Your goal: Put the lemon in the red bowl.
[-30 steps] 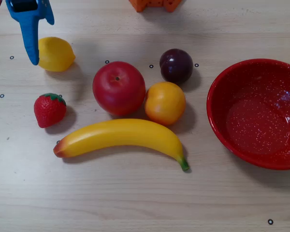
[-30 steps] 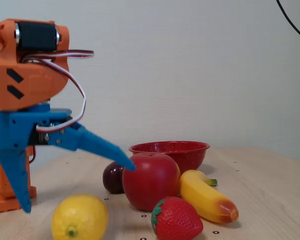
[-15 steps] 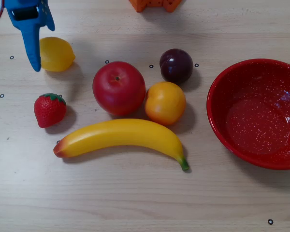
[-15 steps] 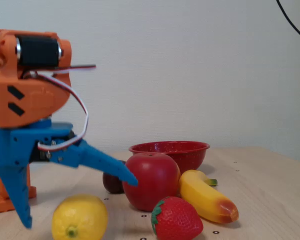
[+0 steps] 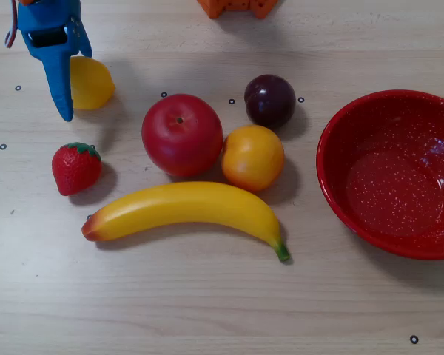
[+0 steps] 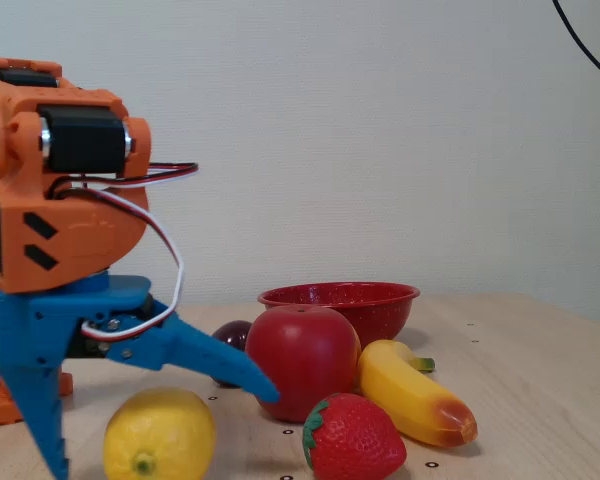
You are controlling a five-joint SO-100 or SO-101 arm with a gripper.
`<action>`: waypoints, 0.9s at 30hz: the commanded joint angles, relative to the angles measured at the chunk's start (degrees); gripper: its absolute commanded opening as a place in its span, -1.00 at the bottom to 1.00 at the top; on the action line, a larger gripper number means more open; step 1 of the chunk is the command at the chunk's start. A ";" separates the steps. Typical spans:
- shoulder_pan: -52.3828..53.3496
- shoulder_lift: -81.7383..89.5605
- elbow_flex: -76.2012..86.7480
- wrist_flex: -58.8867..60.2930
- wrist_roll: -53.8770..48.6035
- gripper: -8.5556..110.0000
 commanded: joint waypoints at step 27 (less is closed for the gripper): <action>3.69 1.49 0.79 -4.13 -2.55 0.18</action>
